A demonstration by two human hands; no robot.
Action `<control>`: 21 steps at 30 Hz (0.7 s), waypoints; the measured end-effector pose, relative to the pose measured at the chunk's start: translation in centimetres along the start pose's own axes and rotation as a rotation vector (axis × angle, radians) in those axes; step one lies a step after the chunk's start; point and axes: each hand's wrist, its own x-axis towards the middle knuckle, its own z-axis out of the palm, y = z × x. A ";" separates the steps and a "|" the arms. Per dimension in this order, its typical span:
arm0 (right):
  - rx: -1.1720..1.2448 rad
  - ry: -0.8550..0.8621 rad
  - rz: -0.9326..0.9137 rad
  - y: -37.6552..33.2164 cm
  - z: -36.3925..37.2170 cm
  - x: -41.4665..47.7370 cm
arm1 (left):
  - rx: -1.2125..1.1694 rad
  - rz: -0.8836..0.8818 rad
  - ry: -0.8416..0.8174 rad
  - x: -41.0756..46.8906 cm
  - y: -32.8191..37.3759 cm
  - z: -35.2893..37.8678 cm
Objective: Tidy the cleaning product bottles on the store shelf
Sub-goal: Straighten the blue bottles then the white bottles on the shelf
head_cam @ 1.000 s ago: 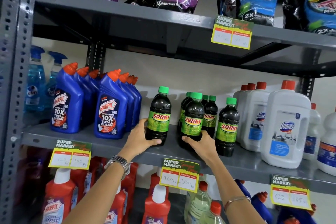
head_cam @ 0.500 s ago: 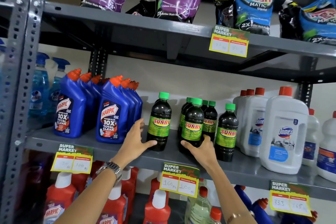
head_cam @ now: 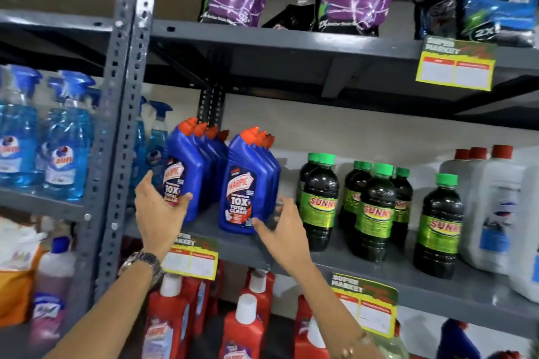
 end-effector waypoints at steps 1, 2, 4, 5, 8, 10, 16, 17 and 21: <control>0.040 -0.051 0.069 0.0 0.6 1.1 | 0.045 -0.036 -0.083 0.5 -0.6 0.0; 0.074 -0.095 0.131 -0.1 1.5 2.1 | 0.075 -0.075 -0.169 1.1 -1.2 -0.1; 0.125 -0.168 0.209 0.1 2.5 3.3 | 0.123 -0.145 -0.329 1.9 -1.8 0.1; 0.147 -0.186 0.224 0.1 2.8 3.5 | 0.164 -0.162 -0.396 2.1 -2.0 0.1; 0.170 -0.145 0.214 0.3 3.5 3.5 | 0.260 -0.110 -0.478 2.7 -2.9 0.4; 0.153 -0.123 0.196 0.4 3.7 3.4 | 0.236 -0.072 -0.458 2.9 -3.4 0.4; 0.183 -0.128 0.198 1.0 3.8 3.7 | 0.188 -0.016 -0.427 3.0 -4.3 0.3; 0.195 -0.128 0.199 1.0 3.9 3.7 | 0.190 -0.017 -0.428 3.0 -4.3 0.3; 0.232 -0.005 0.151 1.0 4.0 2.8 | 0.167 -0.049 -0.323 1.7 -3.0 0.2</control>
